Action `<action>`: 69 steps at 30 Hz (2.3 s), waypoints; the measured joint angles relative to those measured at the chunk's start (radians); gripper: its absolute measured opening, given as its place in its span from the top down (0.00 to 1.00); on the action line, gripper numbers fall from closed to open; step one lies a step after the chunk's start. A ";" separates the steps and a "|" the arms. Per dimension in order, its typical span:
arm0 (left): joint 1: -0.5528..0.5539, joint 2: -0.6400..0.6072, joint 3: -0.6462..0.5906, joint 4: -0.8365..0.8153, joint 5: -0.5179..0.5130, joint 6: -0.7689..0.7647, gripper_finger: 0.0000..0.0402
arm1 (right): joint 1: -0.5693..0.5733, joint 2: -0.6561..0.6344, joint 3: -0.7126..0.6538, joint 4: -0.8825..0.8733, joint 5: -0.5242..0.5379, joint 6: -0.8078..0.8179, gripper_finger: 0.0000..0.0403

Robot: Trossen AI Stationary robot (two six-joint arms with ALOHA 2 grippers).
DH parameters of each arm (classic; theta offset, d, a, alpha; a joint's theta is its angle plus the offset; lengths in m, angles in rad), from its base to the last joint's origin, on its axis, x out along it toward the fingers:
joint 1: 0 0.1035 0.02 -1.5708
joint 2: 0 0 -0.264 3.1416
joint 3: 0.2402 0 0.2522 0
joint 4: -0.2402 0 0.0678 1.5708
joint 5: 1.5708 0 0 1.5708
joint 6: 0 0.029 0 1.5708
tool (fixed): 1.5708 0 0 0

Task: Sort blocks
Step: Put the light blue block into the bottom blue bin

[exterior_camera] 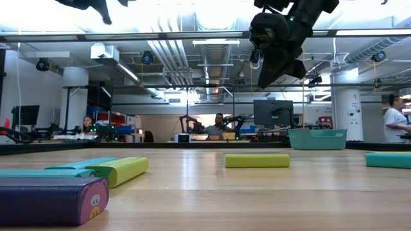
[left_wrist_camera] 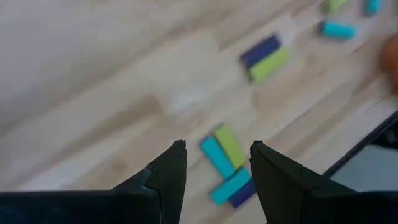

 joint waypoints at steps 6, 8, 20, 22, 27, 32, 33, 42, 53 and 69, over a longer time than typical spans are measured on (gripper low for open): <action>-0.020 0.123 0.000 0.030 0.041 -0.059 0.61 | 0.000 0.000 0.000 -0.001 0.000 -0.026 0.98; -0.023 0.161 0.000 0.068 0.049 -0.061 0.61 | 0.000 0.000 0.000 -0.001 0.000 -0.026 0.98; -0.112 0.189 -0.211 0.338 0.110 -0.163 0.61 | 0.000 0.000 0.000 -0.001 0.002 -0.026 0.98; -0.120 0.164 -0.276 0.442 0.120 -0.240 0.61 | 0.000 0.000 0.000 -0.001 0.002 -0.025 0.98; -0.139 0.175 -0.343 0.526 0.163 -0.400 0.61 | -0.001 0.000 0.000 -0.001 0.002 -0.025 0.98; -0.149 0.216 -0.352 0.524 0.136 -0.414 0.61 | -0.002 0.000 0.000 -0.001 0.002 -0.025 0.98; -0.149 0.221 -0.352 0.525 0.131 -0.414 0.61 | -0.002 0.000 0.000 -0.001 0.002 -0.025 0.98; -0.155 0.259 -0.333 0.524 0.118 -0.401 0.87 | -0.002 0.000 0.000 0.001 0.003 -0.022 0.97; -0.160 0.310 -0.331 0.555 0.128 -0.392 1.00 | -0.002 0.000 0.000 0.006 0.003 -0.022 0.97; -0.158 0.352 -0.339 0.662 0.133 -0.358 1.00 | -0.002 0.000 0.000 0.008 0.006 -0.024 0.97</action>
